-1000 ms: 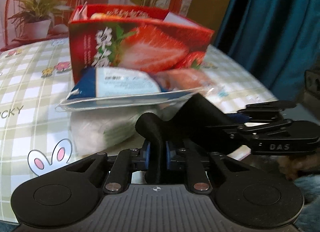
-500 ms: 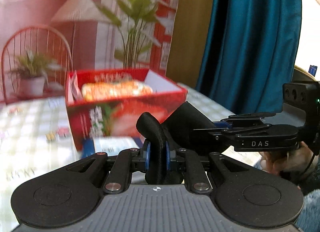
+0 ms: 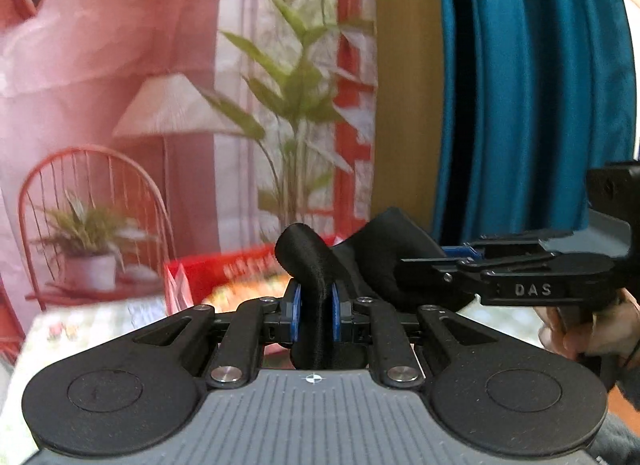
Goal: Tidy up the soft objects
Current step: 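Lift the black eye mask with both grippers over the red box, then open both grippers to drop the eye mask into the box, then move both grippers back down onto the white rolled cloth, then close the left gripper on the white cloth while the right gripper closes on it, then lift the white rolled cloth with both grippers over the red box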
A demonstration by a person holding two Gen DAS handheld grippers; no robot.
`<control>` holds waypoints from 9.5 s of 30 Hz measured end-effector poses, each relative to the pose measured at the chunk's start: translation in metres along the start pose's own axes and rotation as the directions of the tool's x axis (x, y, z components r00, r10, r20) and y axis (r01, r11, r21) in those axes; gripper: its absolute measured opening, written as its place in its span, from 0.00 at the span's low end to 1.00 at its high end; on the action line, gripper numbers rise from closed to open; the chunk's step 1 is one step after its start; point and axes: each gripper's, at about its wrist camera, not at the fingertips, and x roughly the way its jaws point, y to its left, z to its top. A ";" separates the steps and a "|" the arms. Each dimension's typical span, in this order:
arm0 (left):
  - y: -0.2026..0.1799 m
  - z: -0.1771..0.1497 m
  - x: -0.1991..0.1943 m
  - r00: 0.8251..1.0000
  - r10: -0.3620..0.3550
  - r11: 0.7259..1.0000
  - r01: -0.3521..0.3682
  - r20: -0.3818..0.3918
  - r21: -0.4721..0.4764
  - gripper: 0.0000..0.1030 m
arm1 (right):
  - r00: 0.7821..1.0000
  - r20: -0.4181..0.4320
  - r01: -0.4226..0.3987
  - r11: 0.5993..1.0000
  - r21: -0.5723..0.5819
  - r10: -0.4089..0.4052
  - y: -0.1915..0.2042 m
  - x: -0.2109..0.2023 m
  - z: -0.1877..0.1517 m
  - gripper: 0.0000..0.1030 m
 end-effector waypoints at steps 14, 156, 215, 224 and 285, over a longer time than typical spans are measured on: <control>0.022 0.040 0.078 0.983 0.184 0.980 -0.183 -0.006 0.075 0.17 | 0.994 0.044 0.103 0.995 -0.004 -0.103 -0.026 0.078 0.050 0.26; 0.053 -0.178 0.004 0.923 0.032 0.892 -0.200 -0.384 -0.406 0.56 | 0.934 -0.302 0.220 0.973 0.074 -0.188 0.016 0.012 -0.162 0.51; 0.043 -0.180 0.004 0.935 0.025 0.930 -0.151 -0.354 -0.334 0.36 | 0.929 -0.342 0.200 0.970 0.138 -0.143 0.011 0.006 -0.163 0.47; 0.043 -0.181 0.006 0.932 0.024 0.929 -0.155 -0.361 -0.337 0.36 | 0.915 -0.375 0.212 0.967 0.140 -0.147 0.010 0.009 -0.165 0.47; 0.068 -0.008 0.086 0.977 0.113 0.984 -0.135 -0.181 -0.114 0.13 | 0.982 -0.001 0.190 0.977 -0.092 -0.191 -0.031 0.051 0.001 0.10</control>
